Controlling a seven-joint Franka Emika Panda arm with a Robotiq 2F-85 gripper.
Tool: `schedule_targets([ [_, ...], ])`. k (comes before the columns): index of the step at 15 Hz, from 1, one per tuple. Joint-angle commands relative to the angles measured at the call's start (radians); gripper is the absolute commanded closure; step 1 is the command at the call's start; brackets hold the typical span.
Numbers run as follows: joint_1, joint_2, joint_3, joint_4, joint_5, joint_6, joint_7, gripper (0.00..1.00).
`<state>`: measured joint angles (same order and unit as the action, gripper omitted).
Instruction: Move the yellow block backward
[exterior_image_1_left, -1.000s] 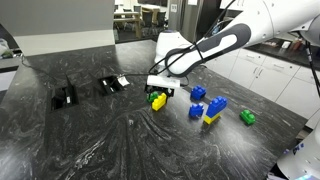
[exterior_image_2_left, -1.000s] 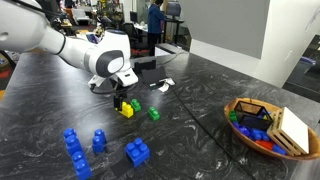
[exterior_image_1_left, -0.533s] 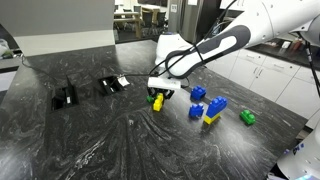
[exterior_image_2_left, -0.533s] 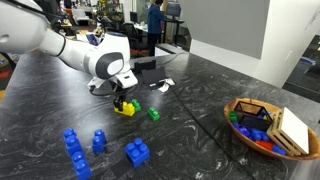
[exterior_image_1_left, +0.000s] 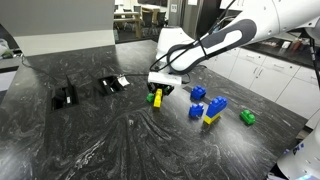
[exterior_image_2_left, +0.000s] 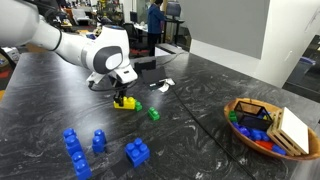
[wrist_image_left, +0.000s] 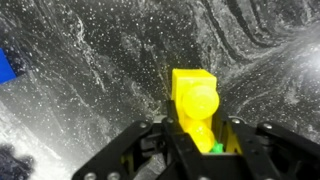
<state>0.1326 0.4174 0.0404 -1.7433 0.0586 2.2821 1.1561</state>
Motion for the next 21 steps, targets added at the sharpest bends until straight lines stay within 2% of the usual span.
schedule_targets([
  [1, 0.016, -0.083, -0.012, -0.056, -0.009, -0.021, -0.023, 0.90],
  [7, 0.031, -0.230, 0.012, -0.105, -0.080, -0.117, -0.143, 0.90],
  [13, 0.018, -0.324, 0.068, -0.219, 0.064, -0.092, -0.522, 0.90],
  [21, 0.015, -0.461, 0.074, -0.422, 0.184, -0.164, -1.042, 0.90],
])
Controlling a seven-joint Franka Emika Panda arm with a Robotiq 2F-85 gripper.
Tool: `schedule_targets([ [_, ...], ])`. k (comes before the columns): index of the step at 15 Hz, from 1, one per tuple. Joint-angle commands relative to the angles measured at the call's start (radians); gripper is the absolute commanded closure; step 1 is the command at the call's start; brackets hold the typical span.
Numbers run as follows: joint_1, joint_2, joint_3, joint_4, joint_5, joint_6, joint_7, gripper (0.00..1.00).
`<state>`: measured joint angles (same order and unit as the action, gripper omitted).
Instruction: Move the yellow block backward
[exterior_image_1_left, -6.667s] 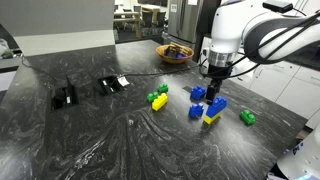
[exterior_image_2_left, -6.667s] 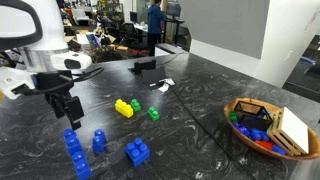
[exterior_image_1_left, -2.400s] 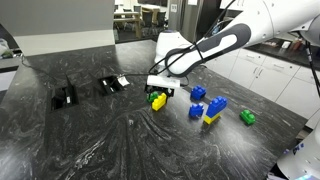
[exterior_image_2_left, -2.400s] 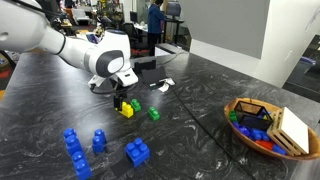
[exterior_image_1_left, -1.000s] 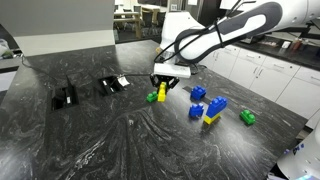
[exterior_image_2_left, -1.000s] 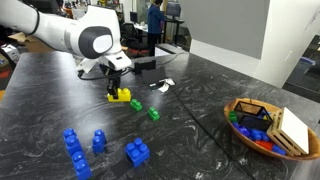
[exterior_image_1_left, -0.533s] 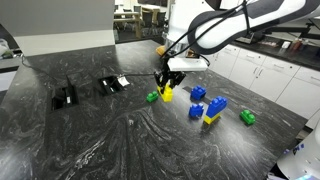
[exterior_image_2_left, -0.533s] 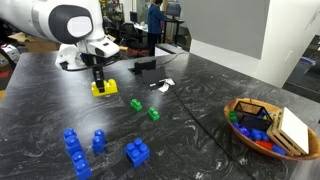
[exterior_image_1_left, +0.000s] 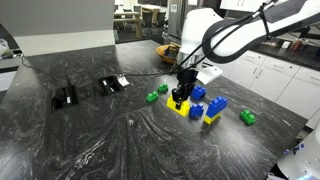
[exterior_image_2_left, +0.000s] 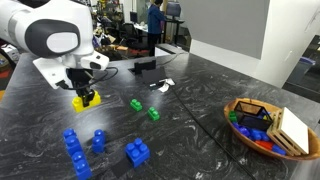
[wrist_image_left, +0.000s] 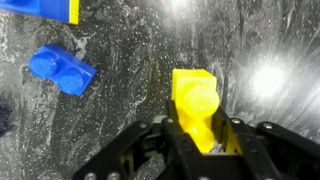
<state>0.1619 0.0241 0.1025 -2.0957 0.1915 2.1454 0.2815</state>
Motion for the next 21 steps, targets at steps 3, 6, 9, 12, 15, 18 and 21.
schedule_targets([
  [3, -0.008, -0.104, 0.007, -0.109, 0.084, -0.084, -0.345, 0.90],
  [6, -0.006, -0.126, 0.000, -0.129, 0.094, -0.152, -0.516, 0.90],
  [9, -0.006, -0.143, -0.008, -0.149, 0.081, -0.246, -0.677, 0.90],
  [12, -0.006, -0.164, -0.019, -0.175, 0.065, -0.359, -0.835, 0.90],
  [15, -0.010, -0.186, -0.030, -0.205, 0.072, -0.406, -0.881, 0.90],
  [18, -0.008, -0.166, -0.026, -0.194, 0.063, -0.395, -0.857, 0.65],
  [21, -0.008, -0.167, -0.027, -0.194, 0.063, -0.395, -0.857, 0.65],
])
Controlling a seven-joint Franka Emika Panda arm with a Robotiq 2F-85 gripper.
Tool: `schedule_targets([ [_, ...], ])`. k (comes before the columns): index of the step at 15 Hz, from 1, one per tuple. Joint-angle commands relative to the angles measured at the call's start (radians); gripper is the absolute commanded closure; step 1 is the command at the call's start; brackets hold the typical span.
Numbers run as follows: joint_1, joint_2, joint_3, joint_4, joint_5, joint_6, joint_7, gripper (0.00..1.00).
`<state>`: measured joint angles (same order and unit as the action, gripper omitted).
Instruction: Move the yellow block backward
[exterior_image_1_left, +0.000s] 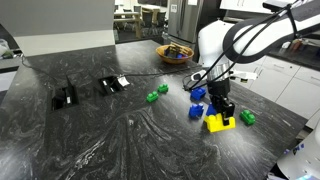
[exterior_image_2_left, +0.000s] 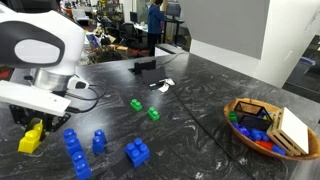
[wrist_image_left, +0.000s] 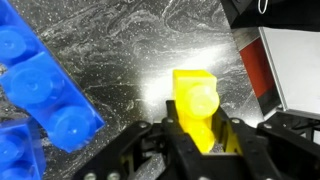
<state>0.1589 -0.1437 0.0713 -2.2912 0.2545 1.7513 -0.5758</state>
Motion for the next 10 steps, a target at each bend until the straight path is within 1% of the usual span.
schedule_targets([
  [1, -0.005, 0.000, 0.005, 0.001, 0.000, -0.001, 0.000, 0.65],
  [2, -0.005, 0.000, 0.005, 0.001, 0.000, -0.001, 0.000, 0.90],
  [4, 0.015, -0.012, 0.028, -0.019, -0.024, 0.018, -0.009, 0.90],
  [6, 0.040, -0.029, 0.055, -0.058, -0.017, 0.048, -0.020, 0.90],
  [10, 0.083, -0.041, 0.102, -0.141, -0.009, 0.140, 0.002, 0.90],
])
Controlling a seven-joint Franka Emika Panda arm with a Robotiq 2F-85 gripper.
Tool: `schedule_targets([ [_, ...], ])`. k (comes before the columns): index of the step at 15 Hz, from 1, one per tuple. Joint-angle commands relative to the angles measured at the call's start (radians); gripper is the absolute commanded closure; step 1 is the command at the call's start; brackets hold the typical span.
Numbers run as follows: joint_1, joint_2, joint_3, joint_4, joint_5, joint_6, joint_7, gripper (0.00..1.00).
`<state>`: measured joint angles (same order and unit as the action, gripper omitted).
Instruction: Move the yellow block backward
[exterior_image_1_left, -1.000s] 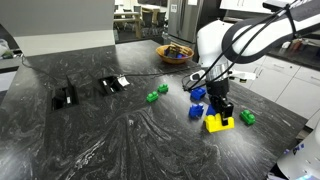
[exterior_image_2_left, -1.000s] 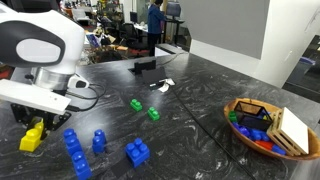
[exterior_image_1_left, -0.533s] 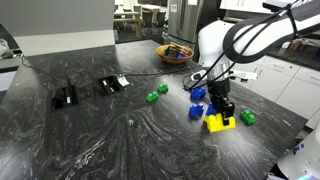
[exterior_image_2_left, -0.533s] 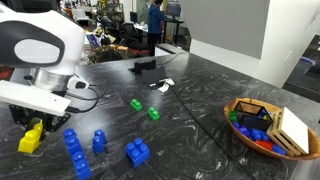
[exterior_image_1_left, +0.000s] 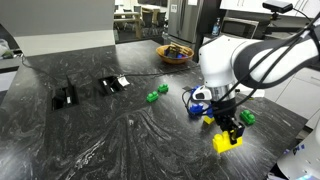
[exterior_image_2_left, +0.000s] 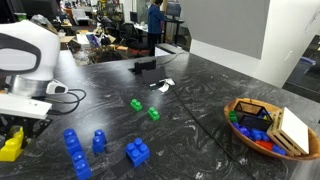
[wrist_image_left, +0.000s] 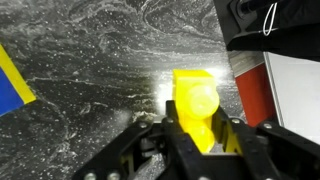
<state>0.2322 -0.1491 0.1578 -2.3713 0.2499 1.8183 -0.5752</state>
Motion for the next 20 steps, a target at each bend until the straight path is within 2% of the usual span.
schedule_targets([
  [1, 0.013, -0.034, 0.019, -0.079, -0.006, 0.103, 0.015, 0.90],
  [6, 0.008, -0.033, 0.013, -0.134, -0.001, 0.275, 0.105, 0.90],
  [7, 0.013, -0.029, 0.011, -0.132, 0.012, 0.273, 0.088, 0.42],
  [8, 0.015, -0.030, 0.010, -0.132, 0.014, 0.266, 0.076, 0.39],
  [12, 0.031, -0.053, 0.005, -0.118, 0.021, 0.177, -0.008, 0.12],
  [13, 0.025, -0.016, 0.010, -0.109, 0.003, 0.214, 0.040, 0.30],
  [15, 0.030, -0.034, 0.009, -0.109, 0.004, 0.192, 0.022, 0.15],
  [16, 0.031, -0.039, 0.009, -0.109, 0.004, 0.187, 0.019, 0.12],
  [20, 0.031, -0.040, 0.009, -0.109, 0.004, 0.184, 0.018, 0.12],
])
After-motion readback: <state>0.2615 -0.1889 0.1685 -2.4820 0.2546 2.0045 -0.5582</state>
